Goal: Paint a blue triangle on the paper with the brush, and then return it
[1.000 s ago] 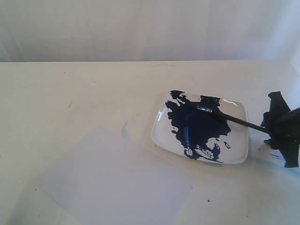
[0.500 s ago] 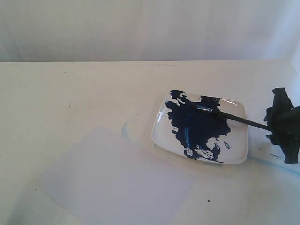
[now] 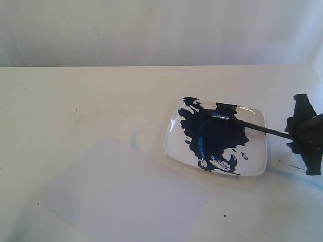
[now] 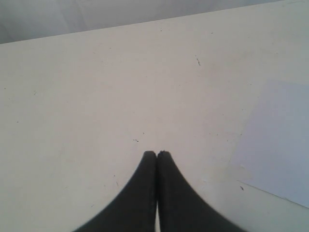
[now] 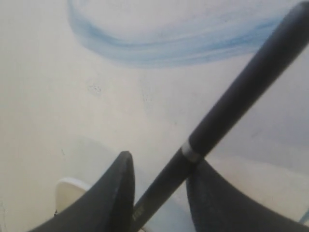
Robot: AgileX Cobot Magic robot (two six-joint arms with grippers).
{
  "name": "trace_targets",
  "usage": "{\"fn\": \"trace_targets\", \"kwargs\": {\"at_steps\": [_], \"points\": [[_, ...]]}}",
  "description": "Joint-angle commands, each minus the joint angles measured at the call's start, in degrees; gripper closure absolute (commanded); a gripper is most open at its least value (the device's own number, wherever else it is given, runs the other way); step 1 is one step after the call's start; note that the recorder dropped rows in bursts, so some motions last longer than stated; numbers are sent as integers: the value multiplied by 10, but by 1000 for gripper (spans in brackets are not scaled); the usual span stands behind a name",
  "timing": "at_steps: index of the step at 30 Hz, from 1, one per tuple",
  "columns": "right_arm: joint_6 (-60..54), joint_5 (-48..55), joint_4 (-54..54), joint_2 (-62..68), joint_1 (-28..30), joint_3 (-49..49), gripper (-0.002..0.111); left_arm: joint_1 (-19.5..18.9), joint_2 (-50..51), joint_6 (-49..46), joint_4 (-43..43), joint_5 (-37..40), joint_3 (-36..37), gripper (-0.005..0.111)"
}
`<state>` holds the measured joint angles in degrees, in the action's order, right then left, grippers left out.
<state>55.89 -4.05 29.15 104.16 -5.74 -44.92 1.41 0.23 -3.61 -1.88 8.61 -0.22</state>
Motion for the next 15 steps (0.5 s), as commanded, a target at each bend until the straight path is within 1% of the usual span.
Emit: {"fn": "trace_targets", "kwargs": {"at_steps": [1,15], "points": [[1,-8,-4,0,-2,0,75,-2,-2,1,-2,-1,2,107],[5,-16,-4,0,-2,0,75,-2,-2,1,-2,-1,2,107]]}}
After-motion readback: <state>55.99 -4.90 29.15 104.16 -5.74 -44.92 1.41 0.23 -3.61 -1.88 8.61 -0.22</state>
